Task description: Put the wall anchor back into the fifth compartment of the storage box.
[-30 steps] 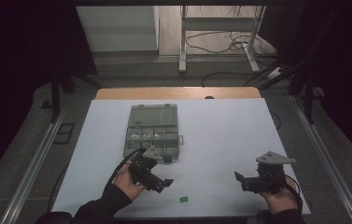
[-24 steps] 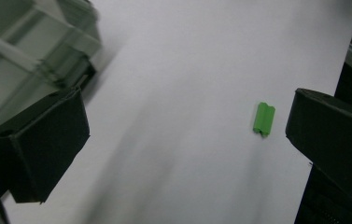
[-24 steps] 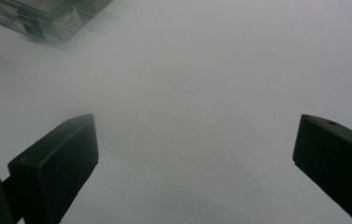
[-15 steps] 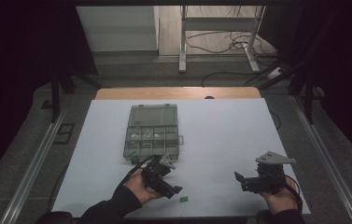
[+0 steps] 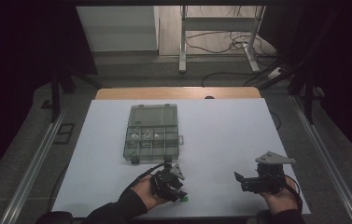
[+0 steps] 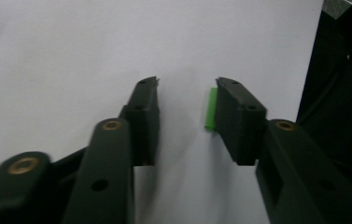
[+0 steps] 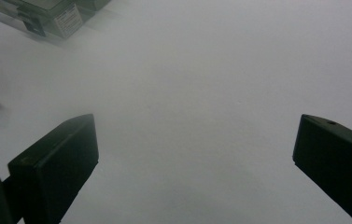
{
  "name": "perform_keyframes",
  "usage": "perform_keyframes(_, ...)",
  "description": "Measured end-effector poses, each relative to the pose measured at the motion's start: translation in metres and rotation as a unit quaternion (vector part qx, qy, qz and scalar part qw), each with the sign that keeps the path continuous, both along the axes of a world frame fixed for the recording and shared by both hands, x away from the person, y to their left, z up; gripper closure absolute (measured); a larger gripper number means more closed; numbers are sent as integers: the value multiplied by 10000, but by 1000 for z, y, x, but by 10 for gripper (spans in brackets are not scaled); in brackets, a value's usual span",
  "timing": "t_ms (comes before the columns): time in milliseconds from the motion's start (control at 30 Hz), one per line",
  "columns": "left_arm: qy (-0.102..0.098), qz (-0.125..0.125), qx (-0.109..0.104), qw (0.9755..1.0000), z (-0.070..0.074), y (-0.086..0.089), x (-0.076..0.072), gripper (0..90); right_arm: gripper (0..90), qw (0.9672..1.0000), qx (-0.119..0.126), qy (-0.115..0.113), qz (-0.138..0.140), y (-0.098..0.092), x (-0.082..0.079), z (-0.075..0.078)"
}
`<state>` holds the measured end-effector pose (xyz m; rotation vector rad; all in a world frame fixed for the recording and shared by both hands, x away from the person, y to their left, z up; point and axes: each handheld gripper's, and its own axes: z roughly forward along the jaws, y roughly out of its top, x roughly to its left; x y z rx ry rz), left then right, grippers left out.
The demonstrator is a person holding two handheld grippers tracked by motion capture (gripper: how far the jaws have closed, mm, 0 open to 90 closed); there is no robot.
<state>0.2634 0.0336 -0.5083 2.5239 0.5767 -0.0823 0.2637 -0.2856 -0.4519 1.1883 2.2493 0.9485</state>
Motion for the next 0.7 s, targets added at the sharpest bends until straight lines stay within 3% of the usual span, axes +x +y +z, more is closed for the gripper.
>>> perform_keyframes(300,-71,-141,103,9998,-2,-7,-5,795,6,10000,-10,3,5,0,0,0)
perform_keyframes(433,-146,-53,133,9998,-1,-5,-3,818,6,10000,-5,4,1,0,0,0)
perform_keyframes(633,-1,-183,76,9998,-3,-7,-5,809,6,10000,-20,14,11,0,0,0)
perform_keyframes(700,-70,-156,156,9997,-4,-9,-6,807,6,10000,-14,8,8,0,0,0)
